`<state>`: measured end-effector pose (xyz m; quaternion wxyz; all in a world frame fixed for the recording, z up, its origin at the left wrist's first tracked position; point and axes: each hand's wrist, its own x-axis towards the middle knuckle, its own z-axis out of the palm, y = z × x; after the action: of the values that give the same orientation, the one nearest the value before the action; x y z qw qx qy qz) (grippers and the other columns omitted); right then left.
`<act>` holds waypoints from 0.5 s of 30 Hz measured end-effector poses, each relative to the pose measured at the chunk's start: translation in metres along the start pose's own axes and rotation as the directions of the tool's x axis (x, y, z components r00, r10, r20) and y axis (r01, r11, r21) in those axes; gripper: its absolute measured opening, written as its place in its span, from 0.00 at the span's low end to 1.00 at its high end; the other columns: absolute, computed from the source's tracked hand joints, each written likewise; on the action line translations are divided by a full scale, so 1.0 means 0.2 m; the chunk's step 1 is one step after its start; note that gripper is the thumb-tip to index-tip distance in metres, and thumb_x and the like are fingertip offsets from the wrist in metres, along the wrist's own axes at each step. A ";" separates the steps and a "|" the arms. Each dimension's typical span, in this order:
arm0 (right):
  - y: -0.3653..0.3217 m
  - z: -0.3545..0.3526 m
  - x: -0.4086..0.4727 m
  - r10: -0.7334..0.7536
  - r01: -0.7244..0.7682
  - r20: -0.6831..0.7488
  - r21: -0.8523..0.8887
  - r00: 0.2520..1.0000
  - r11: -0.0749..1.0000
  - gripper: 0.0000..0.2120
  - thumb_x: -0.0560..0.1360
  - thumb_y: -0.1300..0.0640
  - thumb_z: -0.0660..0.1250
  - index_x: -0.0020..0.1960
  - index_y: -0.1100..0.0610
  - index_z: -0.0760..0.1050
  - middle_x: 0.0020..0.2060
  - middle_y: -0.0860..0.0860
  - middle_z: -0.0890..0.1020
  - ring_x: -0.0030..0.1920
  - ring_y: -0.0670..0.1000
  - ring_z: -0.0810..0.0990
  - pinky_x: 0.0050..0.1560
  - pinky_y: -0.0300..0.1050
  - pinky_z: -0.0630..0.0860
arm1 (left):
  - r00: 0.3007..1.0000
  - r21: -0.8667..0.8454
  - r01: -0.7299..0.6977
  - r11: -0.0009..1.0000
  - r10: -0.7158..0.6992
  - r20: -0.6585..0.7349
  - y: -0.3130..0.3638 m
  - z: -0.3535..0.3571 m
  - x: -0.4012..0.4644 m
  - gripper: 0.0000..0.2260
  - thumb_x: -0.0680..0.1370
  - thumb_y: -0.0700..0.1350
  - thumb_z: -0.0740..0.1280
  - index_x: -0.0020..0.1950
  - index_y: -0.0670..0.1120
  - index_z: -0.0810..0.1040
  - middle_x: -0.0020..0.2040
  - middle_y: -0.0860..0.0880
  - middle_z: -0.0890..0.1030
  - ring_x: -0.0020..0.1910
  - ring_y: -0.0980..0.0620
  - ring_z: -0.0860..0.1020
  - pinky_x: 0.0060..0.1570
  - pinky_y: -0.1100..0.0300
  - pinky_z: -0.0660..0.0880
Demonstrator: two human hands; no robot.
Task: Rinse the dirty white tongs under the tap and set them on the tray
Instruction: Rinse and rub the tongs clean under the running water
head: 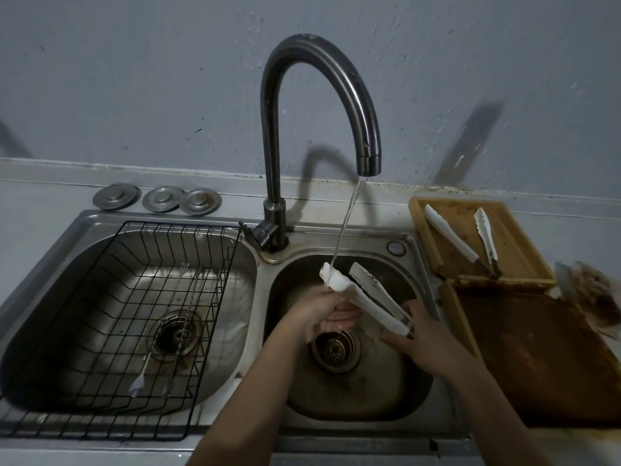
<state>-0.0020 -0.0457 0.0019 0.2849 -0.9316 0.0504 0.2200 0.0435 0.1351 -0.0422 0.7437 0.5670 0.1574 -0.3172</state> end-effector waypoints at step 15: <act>0.05 -0.02 -0.01 0.012 -0.027 -0.070 -0.218 0.997 0.976 0.27 0.73 0.60 0.67 0.69 0.49 0.61 0.62 0.51 0.77 0.59 0.51 0.77 0.58 0.47 0.74 | 0.992 0.076 0.123 0.990 -0.124 0.015 0.04 -0.07 -0.02 0.37 0.79 0.64 0.43 0.43 0.38 0.82 0.33 0.43 0.85 0.36 0.51 0.85 0.32 0.61 0.80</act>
<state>-0.0048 -0.0565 0.0016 0.1764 -0.9638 0.0447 0.1948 0.0479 0.1512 -0.0383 0.7025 0.5804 0.1731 -0.3739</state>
